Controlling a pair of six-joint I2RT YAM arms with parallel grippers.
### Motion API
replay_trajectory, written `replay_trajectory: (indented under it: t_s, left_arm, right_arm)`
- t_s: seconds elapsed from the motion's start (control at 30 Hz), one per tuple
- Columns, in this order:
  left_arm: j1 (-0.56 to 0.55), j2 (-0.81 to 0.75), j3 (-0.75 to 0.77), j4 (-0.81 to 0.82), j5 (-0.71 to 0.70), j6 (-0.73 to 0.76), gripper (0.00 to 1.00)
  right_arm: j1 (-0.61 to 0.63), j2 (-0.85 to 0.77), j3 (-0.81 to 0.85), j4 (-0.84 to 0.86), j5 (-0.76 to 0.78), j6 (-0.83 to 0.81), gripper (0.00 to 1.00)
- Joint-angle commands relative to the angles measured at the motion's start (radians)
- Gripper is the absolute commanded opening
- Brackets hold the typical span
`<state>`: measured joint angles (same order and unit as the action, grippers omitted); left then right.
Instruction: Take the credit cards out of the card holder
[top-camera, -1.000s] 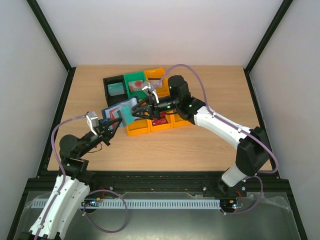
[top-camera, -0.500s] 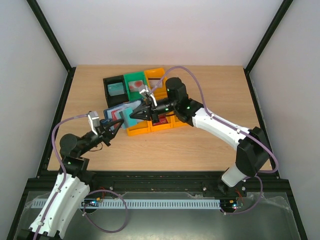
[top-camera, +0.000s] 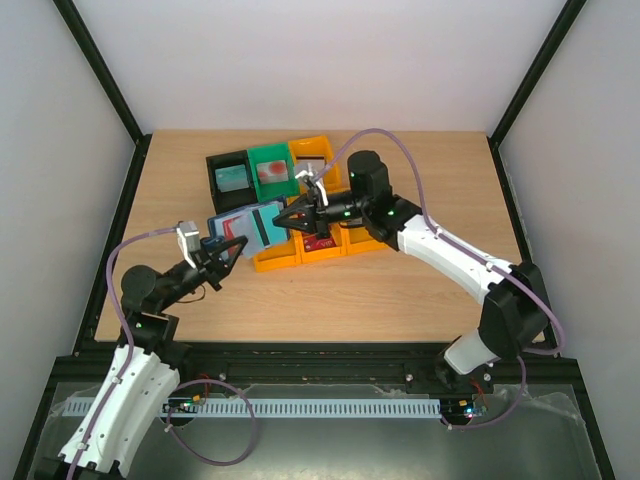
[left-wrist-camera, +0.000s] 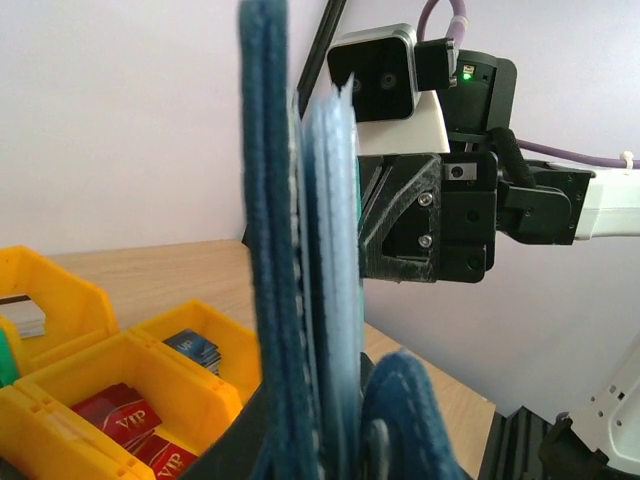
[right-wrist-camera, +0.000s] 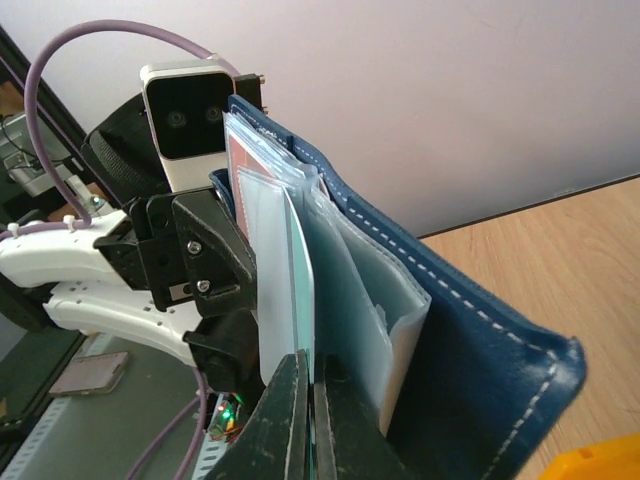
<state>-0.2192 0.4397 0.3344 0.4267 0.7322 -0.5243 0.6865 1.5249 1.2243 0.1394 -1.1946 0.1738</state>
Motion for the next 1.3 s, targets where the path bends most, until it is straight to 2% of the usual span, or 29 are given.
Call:
replay_trajectory:
  t_s: [0.0,0.07,0.23,0.33,0.47,0.6,0.77,0.9,1.0,1.1,1.17,1.27]
  left_arm:
    - [-0.001,-0.005,0.009,0.038,0.024,0.002,0.08]
    - [0.000,-0.002,0.011,0.008,0.011,0.014,0.03]
    - [-0.001,0.050,0.016,-0.235,-0.158,0.064,0.02]
    - [-0.015,0.130,0.024,-0.300,-0.091,0.100,0.02]
    - [-0.126,0.229,0.026,-0.299,-0.038,0.150,0.02]
    - [-0.250,0.358,0.004,-0.216,-0.012,0.153,0.02]
    - [-0.319,0.533,-0.016,-0.134,0.028,0.155,0.02]
    - [-0.347,0.643,-0.051,-0.160,-0.064,0.235,0.02]
    - [-0.364,0.683,-0.099,-0.095,-0.128,0.236,0.02]
    - [-0.375,0.683,-0.100,-0.106,-0.180,0.238,0.16]
    - [-0.373,0.680,-0.105,-0.117,-0.267,0.221,0.22]
    - [-0.374,0.653,-0.109,-0.159,-0.400,0.195,0.39]
  right_arm:
    - [-0.015,-0.034,-0.004,-0.043,0.048,-0.043,0.02]
    - [-0.033,-0.050,0.010,-0.104,0.071,-0.074,0.02]
    - [-0.108,-0.175,-0.003,-0.196,0.257,-0.122,0.02]
    - [-0.108,-0.233,0.013,-0.293,0.372,-0.162,0.02]
    - [-0.108,-0.289,0.006,-0.327,0.390,-0.157,0.02]
    - [-0.108,-0.331,-0.024,-0.320,0.385,-0.137,0.02]
    - [-0.108,-0.381,-0.083,-0.310,0.363,-0.118,0.02]
    - [-0.108,-0.396,-0.104,-0.326,0.372,-0.123,0.02]
    - [-0.108,-0.397,-0.103,-0.336,0.372,-0.124,0.02]
    - [-0.108,-0.390,-0.099,-0.342,0.370,-0.132,0.02]
    - [-0.108,-0.382,-0.095,-0.342,0.368,-0.134,0.02]
    - [-0.108,-0.367,-0.088,-0.346,0.370,-0.132,0.02]
